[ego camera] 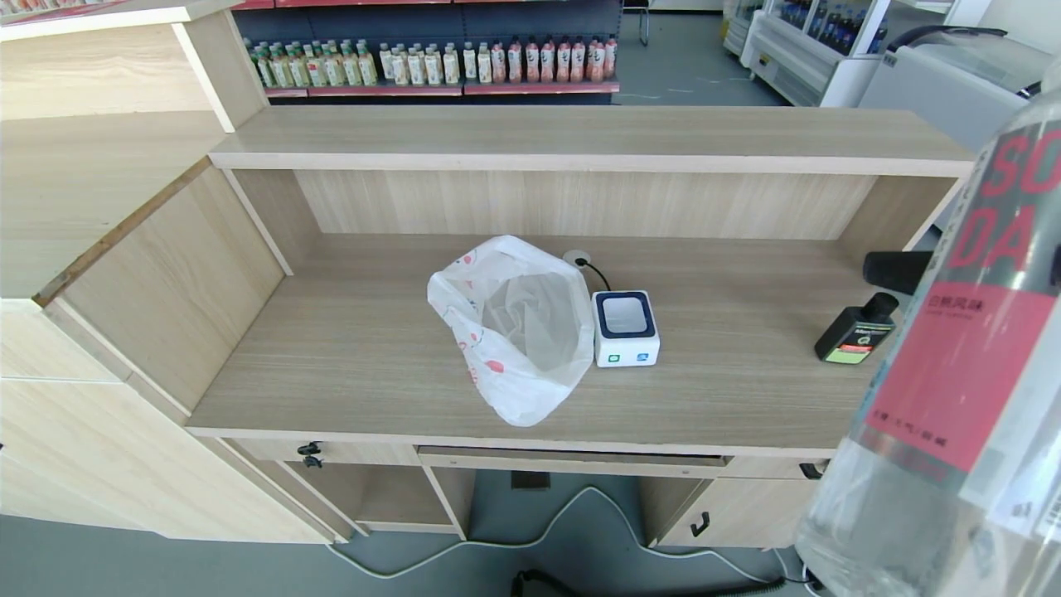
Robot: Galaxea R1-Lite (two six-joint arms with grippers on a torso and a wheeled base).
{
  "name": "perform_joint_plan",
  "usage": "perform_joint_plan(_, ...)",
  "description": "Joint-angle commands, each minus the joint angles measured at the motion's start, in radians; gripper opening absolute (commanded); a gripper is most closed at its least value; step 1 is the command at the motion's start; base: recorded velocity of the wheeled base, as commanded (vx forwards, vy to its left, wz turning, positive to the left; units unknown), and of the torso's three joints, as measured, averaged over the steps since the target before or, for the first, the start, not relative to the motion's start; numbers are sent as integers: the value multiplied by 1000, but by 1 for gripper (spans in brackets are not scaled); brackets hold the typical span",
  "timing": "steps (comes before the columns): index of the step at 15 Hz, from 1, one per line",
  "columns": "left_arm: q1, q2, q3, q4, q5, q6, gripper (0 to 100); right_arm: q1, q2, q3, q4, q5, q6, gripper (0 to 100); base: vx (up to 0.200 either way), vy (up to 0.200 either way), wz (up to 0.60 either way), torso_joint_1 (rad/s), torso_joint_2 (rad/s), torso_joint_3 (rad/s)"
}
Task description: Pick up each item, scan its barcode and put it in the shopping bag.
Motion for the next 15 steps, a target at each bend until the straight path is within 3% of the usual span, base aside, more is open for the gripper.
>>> perform_joint_plan(1, 1, 0, 0, 0, 0, 0, 100, 25, 13, -2, -1, -2, -2, 0, 0, 0, 0, 0, 0, 0)
perform_joint_plan(15, 1, 0, 0, -2, 0, 0, 100, 59, -6, -5, 16, -16, -2, 0, 0, 0, 0, 0, 0, 0)
